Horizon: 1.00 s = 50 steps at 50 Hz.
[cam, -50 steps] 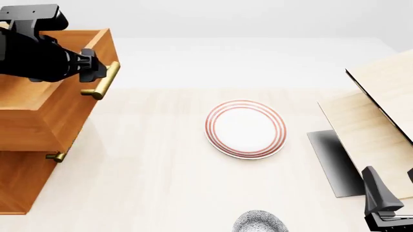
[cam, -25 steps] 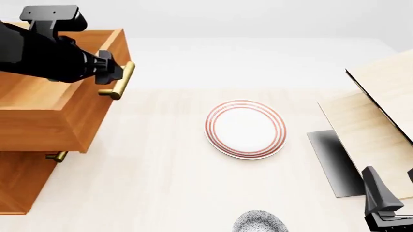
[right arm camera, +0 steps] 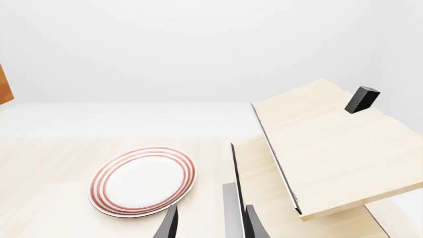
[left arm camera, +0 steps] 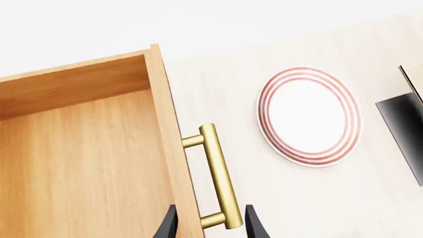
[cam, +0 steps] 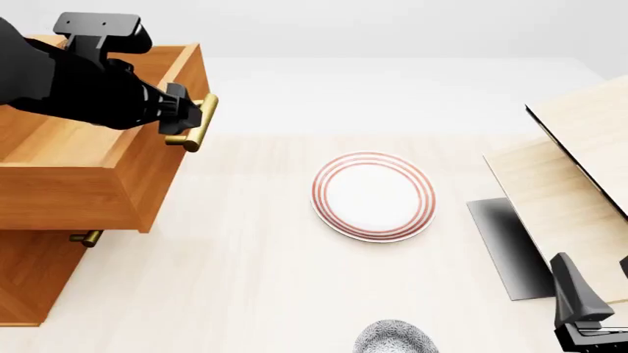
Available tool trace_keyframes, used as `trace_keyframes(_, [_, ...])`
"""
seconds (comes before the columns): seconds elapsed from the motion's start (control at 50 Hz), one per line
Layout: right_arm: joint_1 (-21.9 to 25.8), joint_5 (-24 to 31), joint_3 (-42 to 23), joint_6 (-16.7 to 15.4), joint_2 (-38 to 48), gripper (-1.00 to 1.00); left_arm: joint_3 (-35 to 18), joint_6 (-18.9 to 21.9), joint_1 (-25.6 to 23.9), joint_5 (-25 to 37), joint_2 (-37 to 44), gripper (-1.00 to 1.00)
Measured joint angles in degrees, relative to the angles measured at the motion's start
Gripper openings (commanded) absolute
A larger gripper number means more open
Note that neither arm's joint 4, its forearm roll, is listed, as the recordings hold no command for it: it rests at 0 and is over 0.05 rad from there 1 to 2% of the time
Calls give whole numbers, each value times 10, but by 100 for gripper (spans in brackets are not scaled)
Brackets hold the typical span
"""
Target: Open the top drawer of the cabinet and put the bowl in it.
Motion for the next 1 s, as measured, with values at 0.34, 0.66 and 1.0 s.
trace_keyframes(0.34, [0, 0, 0, 0, 0, 100, -1, 7, 11, 11, -18, 100])
trace_keyframes(0.66, [0, 0, 0, 0, 0, 100, -16, 23, 27, 38, -46, 100])
trace_keyframes(1.0, [0, 0, 0, 0, 0, 100, -33, 44, 12, 65, -67, 100])
